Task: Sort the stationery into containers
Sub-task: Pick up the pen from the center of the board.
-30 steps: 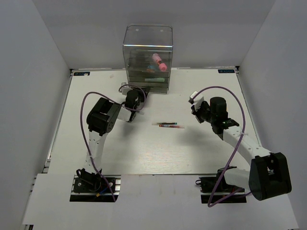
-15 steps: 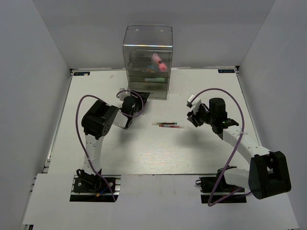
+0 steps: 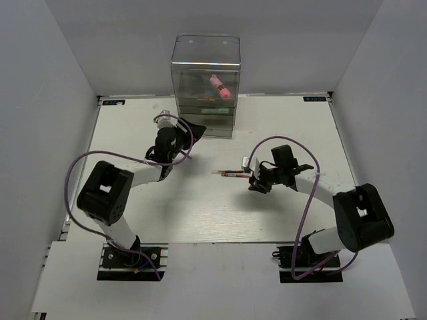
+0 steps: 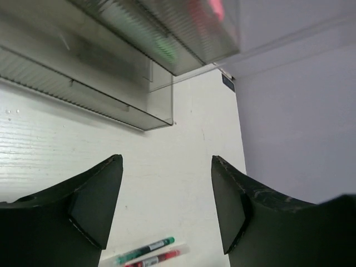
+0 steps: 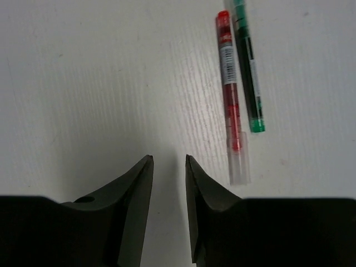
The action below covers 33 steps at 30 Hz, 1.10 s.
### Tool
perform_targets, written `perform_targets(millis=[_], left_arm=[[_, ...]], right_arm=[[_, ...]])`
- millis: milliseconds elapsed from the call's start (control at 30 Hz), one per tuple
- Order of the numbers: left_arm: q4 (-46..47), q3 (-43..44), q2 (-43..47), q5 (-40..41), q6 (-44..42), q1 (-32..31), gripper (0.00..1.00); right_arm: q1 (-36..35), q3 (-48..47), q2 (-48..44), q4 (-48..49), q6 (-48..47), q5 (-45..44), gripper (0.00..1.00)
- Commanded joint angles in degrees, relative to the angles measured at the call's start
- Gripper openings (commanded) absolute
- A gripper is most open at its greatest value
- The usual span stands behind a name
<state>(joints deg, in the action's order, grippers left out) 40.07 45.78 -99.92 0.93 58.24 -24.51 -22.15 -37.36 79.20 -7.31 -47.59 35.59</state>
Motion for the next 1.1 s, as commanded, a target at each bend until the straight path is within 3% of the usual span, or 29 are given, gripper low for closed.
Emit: perform_targets(millis=[0, 100, 133, 167, 200, 267, 400, 533, 700, 1067], left_arm=[[-13.4, 0.3, 8.6, -4.6, -10.8, 0.2, 0.74], [-29.7, 4.8, 14.5, -4.6, -20.5, 0.3, 0.73], [-33.7, 6.2, 15.6, -4.6, -23.5, 0.3, 0.74], [-37.2, 8.2, 16.6, -4.6, -29.0, 0.3, 0.78], [-43.7, 8.8, 18.3, -3.8, -31.1, 0.3, 0.82], [-48.1, 8.8, 19.9, -0.1, -34.1, 0.3, 0.9], [-45.4, 0.5, 28.0, -2.9, -33.0, 0.3, 0.92], [-46.7, -3.4, 31.4, 0.6, -34.8, 0.3, 0.93], [-47.8, -4.2, 36.8, 2.7, -37.8, -0.4, 0.93], [-48.3, -4.2, 38.1, 4.3, -38.4, -0.4, 0.93]], right_arm=[[-1.8, -3.1, 2.7, -1.4, -4.5, -2.1, 0.36], [-2.0, -3.3, 4.2, -1.0, -5.2, -4.1, 0.41], [-1.9, -3.0, 4.5, -0.1, -5.2, -4.5, 0.52], [-2.0, -3.0, 4.6, 1.1, -5.0, -4.7, 0.56], [-1.9, -2.8, 4.6, 1.2, -5.0, -5.0, 0.6], [-2.1, -3.1, 4.7, 1.3, -5.1, -5.1, 0.65], [-1.9, -4.1, 6.0, 0.0, -6.0, -5.5, 0.67], [-1.9, -4.1, 6.3, 0.3, -7.2, -6.2, 0.67], [-2.0, -8.9, 9.9, -2.4, -8.4, -5.5, 0.64], [-1.8, -12.8, 16.7, -6.6, -10.4, -7.3, 0.56]])
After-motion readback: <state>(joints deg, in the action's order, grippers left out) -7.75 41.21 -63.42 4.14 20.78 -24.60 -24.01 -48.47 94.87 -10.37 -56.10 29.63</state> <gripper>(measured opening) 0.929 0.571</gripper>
